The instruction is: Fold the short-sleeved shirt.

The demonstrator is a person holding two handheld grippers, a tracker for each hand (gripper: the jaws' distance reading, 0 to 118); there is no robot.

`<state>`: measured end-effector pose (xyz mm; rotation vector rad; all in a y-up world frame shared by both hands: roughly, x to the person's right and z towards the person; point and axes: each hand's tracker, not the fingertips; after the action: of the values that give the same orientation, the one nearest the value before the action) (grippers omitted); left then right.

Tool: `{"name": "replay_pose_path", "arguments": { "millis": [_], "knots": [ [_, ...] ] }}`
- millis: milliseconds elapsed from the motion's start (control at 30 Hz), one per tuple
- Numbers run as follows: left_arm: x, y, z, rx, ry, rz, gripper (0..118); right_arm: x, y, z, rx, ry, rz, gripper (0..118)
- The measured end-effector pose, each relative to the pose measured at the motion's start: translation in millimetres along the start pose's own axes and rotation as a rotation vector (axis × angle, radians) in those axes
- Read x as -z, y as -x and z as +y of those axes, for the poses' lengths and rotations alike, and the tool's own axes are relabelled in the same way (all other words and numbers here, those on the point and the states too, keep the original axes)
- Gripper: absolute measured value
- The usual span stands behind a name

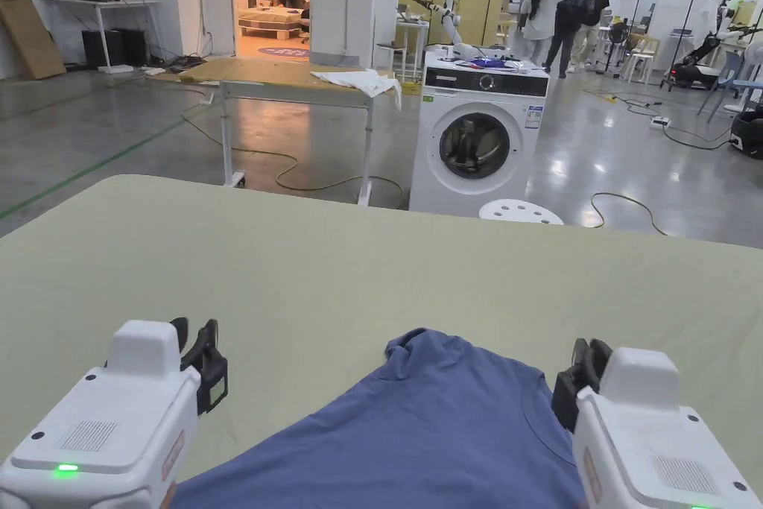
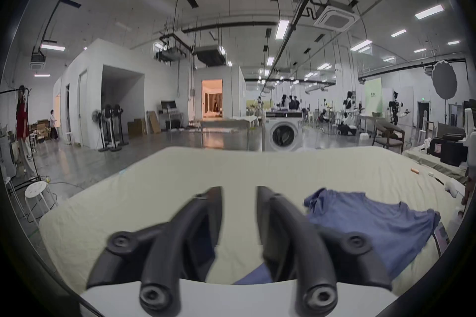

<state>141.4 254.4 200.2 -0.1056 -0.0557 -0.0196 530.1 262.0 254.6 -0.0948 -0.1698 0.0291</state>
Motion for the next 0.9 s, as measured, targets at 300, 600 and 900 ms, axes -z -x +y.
{"name": "replay_pose_path", "arguments": {
  "millis": [300,600,900],
  "knots": [
    [-6,1,9,0.026,0.038,0.013,0,9,21,11,-0.011,-0.026,0.027,0],
    [8,115,-52,-0.105,0.478,0.079,0,28,24,-7,-0.051,0.062,0.075,0],
    [29,151,-128,-0.342,0.841,0.117,68,54,29,-35,-0.071,0.185,0.094,0]
  ]
}}
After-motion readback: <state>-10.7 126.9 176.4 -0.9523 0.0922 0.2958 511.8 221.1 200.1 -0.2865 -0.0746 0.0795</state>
